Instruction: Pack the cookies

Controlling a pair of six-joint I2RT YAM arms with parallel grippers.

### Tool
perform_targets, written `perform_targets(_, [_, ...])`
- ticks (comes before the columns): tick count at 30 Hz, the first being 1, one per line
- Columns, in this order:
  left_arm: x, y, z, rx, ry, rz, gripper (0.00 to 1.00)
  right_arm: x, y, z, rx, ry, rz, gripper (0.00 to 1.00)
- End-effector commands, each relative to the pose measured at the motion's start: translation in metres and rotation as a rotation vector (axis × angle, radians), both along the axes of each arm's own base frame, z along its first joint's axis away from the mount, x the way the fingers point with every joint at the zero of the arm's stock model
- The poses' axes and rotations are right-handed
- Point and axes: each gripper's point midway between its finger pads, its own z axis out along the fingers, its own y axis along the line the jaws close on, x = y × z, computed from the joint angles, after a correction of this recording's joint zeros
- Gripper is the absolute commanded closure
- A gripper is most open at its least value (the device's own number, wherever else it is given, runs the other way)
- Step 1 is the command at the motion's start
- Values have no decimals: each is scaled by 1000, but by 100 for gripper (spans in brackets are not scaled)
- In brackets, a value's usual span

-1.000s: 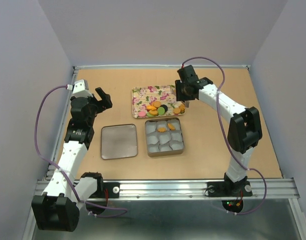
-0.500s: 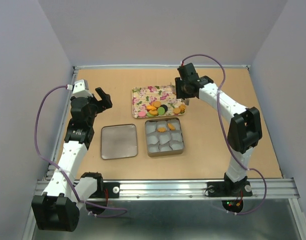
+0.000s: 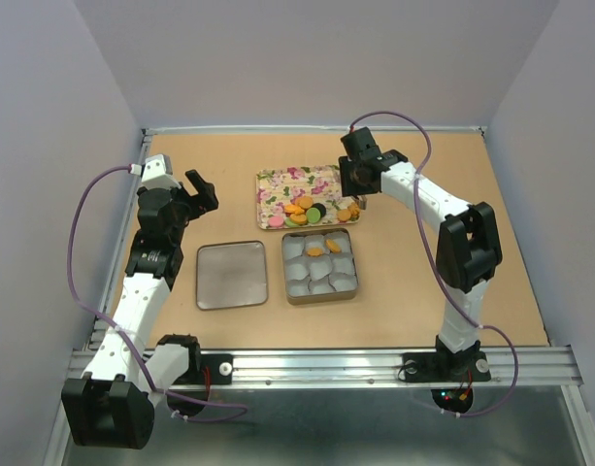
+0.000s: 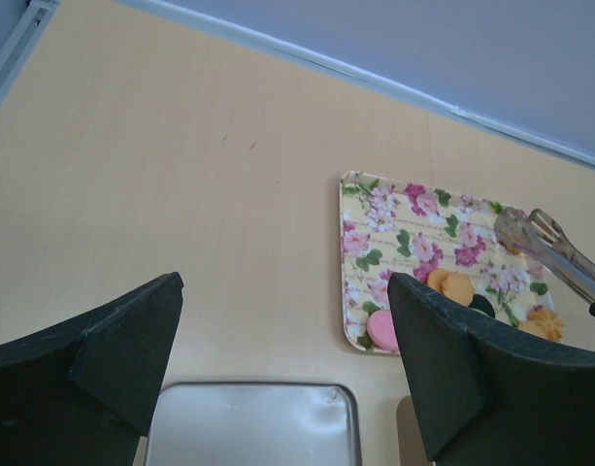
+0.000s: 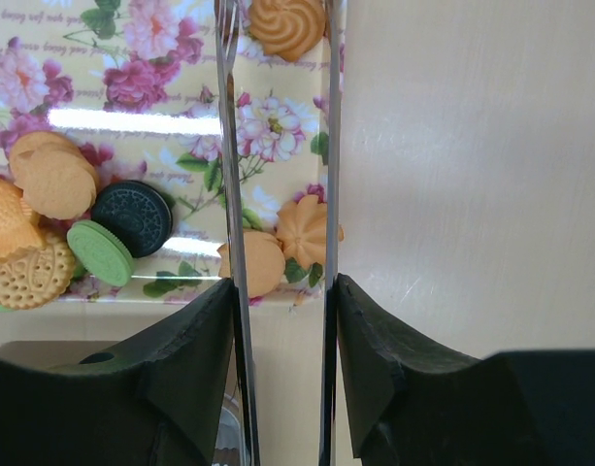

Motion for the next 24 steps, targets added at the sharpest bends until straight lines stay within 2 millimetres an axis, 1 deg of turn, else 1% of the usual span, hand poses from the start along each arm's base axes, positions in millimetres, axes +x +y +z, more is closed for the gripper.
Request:
perform_targets(1, [4,-1,29,5,-71,0,2,12,-4,17,-17,-71,-18,50])
perform_targets(4, [4,-1,28,7,-67,0,2,10,-9,20,-31,-79,-27,50])
perform_targets(7, [5,-1,29,4,-71,-3,2,7,-9,16,-32,-66,-25,50])
perform_targets(13, [5,-2,29,3,-69,-4,2,-4,4,3,36,-8,11,51])
perform_targets(17, [6,-3,28,0,-67,-10,2,-10,9,-5,61,22,23,51])
perform_targets(22, [6,-4,28,-3,-66,-13,2,-12,11,-6,75,32,29,51])
perform_targets(24, [6,-3,28,-3,-67,-11,2,-13,17,-4,102,37,41,51])
